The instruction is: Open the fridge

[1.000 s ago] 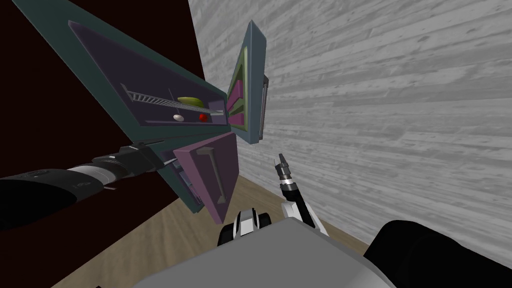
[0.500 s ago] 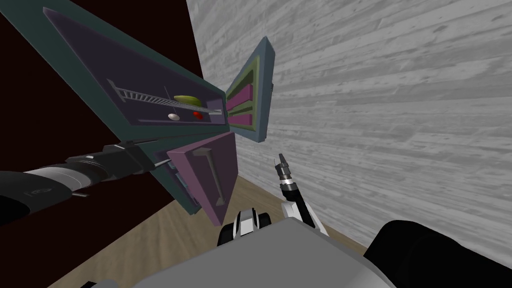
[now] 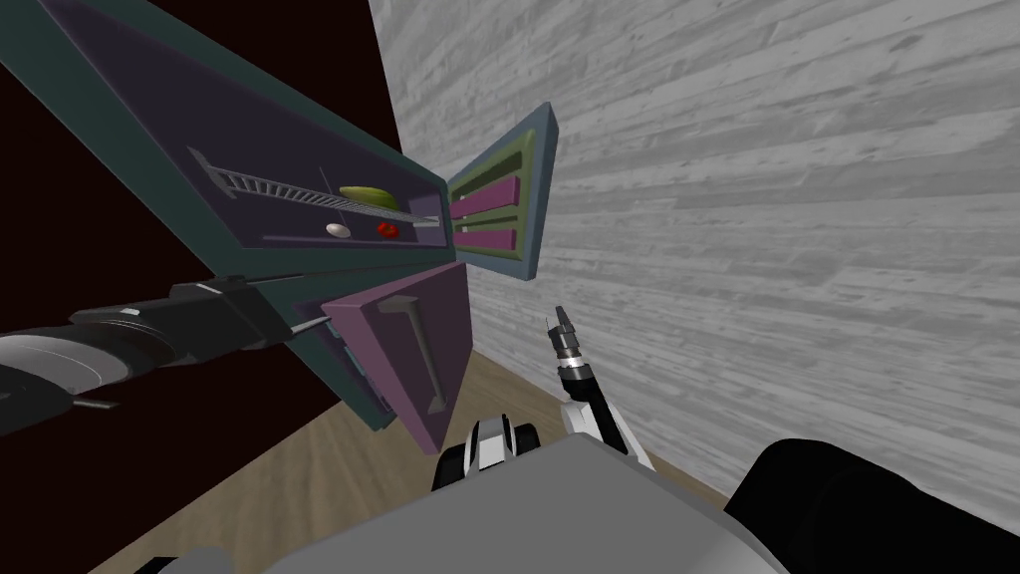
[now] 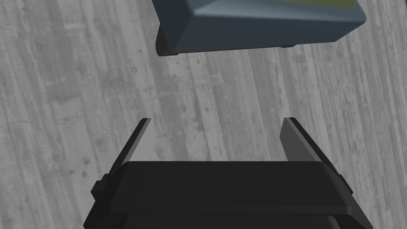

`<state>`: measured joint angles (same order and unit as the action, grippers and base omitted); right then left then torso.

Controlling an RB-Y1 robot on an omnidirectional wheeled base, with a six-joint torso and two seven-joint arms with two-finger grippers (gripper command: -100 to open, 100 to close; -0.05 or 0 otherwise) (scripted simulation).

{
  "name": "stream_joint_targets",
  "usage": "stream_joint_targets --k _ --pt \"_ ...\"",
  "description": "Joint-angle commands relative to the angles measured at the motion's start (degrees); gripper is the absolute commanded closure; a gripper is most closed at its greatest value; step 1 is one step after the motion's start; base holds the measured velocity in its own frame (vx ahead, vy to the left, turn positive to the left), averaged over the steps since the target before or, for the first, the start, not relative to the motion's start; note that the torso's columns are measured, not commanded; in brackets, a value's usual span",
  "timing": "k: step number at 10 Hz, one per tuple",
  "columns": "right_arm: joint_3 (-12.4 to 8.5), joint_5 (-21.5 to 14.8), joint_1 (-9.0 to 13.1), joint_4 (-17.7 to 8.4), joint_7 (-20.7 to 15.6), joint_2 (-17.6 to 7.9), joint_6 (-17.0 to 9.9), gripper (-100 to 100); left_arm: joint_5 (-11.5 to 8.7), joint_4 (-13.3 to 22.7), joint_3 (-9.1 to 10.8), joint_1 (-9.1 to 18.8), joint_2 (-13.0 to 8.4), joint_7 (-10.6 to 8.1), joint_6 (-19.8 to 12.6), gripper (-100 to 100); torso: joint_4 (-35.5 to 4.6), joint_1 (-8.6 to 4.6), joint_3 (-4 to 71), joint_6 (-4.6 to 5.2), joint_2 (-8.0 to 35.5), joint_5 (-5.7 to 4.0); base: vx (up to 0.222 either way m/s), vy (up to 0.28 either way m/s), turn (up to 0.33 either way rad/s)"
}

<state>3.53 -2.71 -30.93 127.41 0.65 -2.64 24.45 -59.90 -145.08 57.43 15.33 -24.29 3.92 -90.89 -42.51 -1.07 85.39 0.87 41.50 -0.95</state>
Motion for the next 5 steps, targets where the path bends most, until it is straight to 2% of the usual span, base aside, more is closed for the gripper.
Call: stream_joint_targets --k 1,2,3,5 --pt "0.0 0.0 0.0 0.0 0.0 0.0 0.0 0 2.82 2.81 -2.74 2.6 1.25 0.33 2.47 -100 0.14 0.21 -0.16 -0.2 0.12 0.25 -0.169 0.074 0.124" --pt "-0.01 0.0 0.02 0.0 0.0 0.0 0.0 0 4.53 4.2 -4.15 3.9 1.25 0.33 3.2 -100 0.04 0.68 -0.44 -0.31 0.57 0.45 -0.185 0.078 0.008" --pt "0.0 0.0 0.02 0.0 0.0 -0.01 0.0 0 4.53 6.05 -4.15 5.07 1.25 0.33 4.64 -100 -0.07 0.76 -0.65 -0.52 0.76 0.53 -0.076 0.029 -0.03" --pt "-0.01 0.0 0.0 0.0 0.0 0.0 0.0 0 4.53 9.56 -4.15 5.07 1.25 0.33 5.58 -100 -0.15 0.28 -0.51 -0.52 0.56 0.26 0.009 0.008 0.024"
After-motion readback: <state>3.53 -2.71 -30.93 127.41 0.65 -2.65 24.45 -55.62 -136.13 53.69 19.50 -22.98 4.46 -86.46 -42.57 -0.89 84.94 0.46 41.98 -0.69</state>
